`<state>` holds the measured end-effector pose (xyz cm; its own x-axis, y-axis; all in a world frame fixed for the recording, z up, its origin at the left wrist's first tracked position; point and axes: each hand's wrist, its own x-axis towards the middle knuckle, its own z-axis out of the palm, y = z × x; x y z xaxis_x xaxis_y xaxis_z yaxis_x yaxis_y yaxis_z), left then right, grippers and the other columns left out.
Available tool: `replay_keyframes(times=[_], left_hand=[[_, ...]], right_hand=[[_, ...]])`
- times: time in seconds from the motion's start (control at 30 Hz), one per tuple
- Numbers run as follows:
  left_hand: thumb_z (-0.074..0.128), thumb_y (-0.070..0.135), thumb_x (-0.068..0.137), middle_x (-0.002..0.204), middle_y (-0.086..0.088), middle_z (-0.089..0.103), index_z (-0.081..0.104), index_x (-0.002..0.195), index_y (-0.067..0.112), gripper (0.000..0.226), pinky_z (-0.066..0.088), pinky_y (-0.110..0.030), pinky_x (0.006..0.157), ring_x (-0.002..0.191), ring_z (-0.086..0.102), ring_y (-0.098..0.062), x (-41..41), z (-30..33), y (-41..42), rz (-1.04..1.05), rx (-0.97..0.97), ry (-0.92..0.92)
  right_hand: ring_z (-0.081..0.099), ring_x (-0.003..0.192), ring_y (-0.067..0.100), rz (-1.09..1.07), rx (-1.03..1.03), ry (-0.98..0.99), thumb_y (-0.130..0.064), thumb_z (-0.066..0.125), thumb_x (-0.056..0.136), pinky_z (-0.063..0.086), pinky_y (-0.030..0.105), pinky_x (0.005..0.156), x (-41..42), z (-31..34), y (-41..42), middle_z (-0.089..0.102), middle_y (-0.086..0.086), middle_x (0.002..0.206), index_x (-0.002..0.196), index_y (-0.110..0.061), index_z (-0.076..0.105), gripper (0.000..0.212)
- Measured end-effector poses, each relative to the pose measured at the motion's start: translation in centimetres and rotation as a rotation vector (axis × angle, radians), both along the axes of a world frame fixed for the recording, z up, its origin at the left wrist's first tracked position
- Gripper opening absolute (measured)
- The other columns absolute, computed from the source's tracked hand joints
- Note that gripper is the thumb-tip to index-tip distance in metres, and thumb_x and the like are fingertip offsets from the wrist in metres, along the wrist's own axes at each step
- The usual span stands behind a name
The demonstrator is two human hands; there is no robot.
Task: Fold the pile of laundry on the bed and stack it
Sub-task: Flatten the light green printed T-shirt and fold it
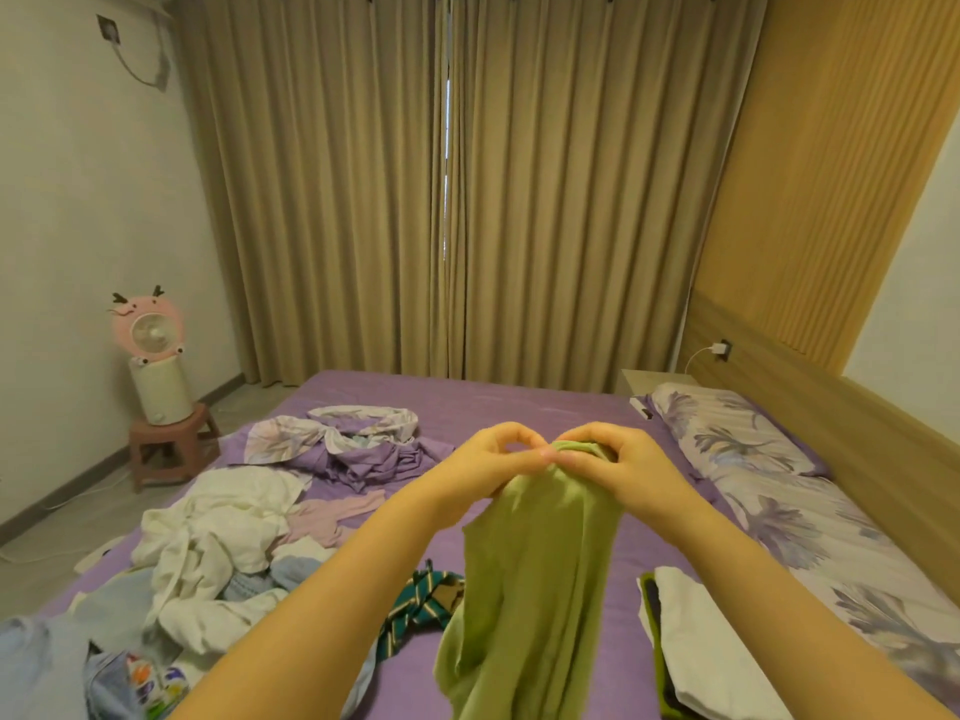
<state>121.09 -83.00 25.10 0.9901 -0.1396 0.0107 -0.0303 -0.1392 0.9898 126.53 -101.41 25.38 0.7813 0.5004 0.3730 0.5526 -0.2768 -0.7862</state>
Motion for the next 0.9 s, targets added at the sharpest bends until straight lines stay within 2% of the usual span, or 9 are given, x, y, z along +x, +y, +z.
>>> replay_keyframes(times=[0.07,0.13,0.27,0.37,0.47,0.57,0.73,0.83,0.9], left_hand=[[0.074,0.026,0.082,0.092,-0.005,0.069,0.053,0.111,0.019,0.036,0.052,-0.035,0.067,0.079,0.065,-0.021,-0.7,-1.7,0.7,-0.050,-0.003,0.072],[0.076,0.016,0.080,0.095,-0.007,0.067,0.051,0.112,0.017,0.040,0.053,-0.039,0.081,0.085,0.067,-0.020,-1.1,-3.3,1.3,-0.004,0.014,0.042],[0.074,0.009,0.081,0.081,-0.001,0.068,0.064,0.090,0.010,0.013,0.052,-0.022,0.069,0.075,0.065,-0.014,-1.2,-4.1,2.1,0.201,-0.036,-0.103],[0.071,0.010,0.083,0.081,-0.002,0.070,0.068,0.083,0.010,0.004,0.054,-0.024,0.071,0.077,0.065,-0.015,-0.9,-3.5,2.2,0.266,-0.058,-0.205],[0.068,0.012,0.086,0.087,-0.004,0.069,0.066,0.084,0.013,0.003,0.053,-0.033,0.079,0.084,0.064,-0.015,-0.6,-2.6,2.1,0.259,-0.006,-0.316],[0.065,0.014,0.089,0.078,0.001,0.070,0.064,0.086,0.016,0.003,0.051,-0.023,0.067,0.075,0.064,-0.010,-0.6,-1.8,1.3,0.155,0.011,-0.354],[0.071,0.017,0.085,0.079,0.007,0.068,0.063,0.092,0.020,0.011,0.049,-0.025,0.072,0.078,0.063,-0.009,-0.6,-1.5,1.5,0.075,-0.014,-0.287],[0.073,0.021,0.081,0.078,0.004,0.067,0.061,0.101,0.019,0.023,0.047,-0.031,0.075,0.079,0.063,-0.013,-1.3,-2.8,2.7,0.021,0.003,-0.131],[0.072,0.017,0.083,0.078,0.003,0.069,0.065,0.088,0.015,0.010,0.048,-0.027,0.076,0.078,0.064,-0.011,-1.7,-4.1,3.2,0.009,0.001,-0.093]], right_hand=[[0.061,0.080,-0.005,-0.065,0.067,-0.001,-0.013,0.070,0.084,0.047,0.011,0.072,0.4,-0.2,-0.3,0.071,-0.009,0.087,0.087,-0.020,0.071,0.008],[0.060,0.075,-0.007,-0.104,0.130,0.035,-0.012,0.070,0.084,0.045,0.008,0.068,0.7,-0.3,-0.6,0.070,-0.009,0.086,0.083,-0.021,0.070,0.009],[0.059,0.085,-0.010,-0.077,0.119,0.047,-0.011,0.068,0.086,0.042,0.002,0.071,0.6,-0.8,-1.1,0.069,-0.016,0.093,0.091,-0.026,0.070,0.016],[0.059,0.094,-0.007,0.011,0.061,0.093,-0.017,0.068,0.086,0.043,0.004,0.077,-0.1,-1.1,-1.0,0.067,-0.015,0.103,0.104,-0.032,0.070,0.023],[0.060,0.096,-0.001,0.055,0.000,0.092,-0.022,0.070,0.085,0.046,0.010,0.082,-0.7,-1.3,-0.4,0.066,-0.011,0.105,0.104,-0.032,0.070,0.022],[0.064,0.096,0.007,0.129,0.030,0.169,-0.021,0.069,0.085,0.051,0.022,0.084,-1.4,-1.3,0.8,0.070,-0.003,0.102,0.105,-0.023,0.070,0.020],[0.059,0.067,0.000,0.156,0.099,0.268,-0.016,0.064,0.088,0.044,0.014,0.061,-2.1,-1.5,1.7,0.068,-0.009,0.073,0.089,-0.013,0.071,0.008],[0.065,0.071,0.007,0.131,0.182,0.348,-0.010,0.066,0.086,0.050,0.018,0.062,-2.0,-1.1,1.5,0.072,-0.002,0.076,0.087,-0.010,0.072,0.006],[0.066,0.073,0.011,0.077,0.216,0.383,-0.011,0.070,0.083,0.053,0.022,0.064,-2.0,-0.7,1.3,0.072,0.001,0.078,0.084,-0.012,0.073,0.003]])
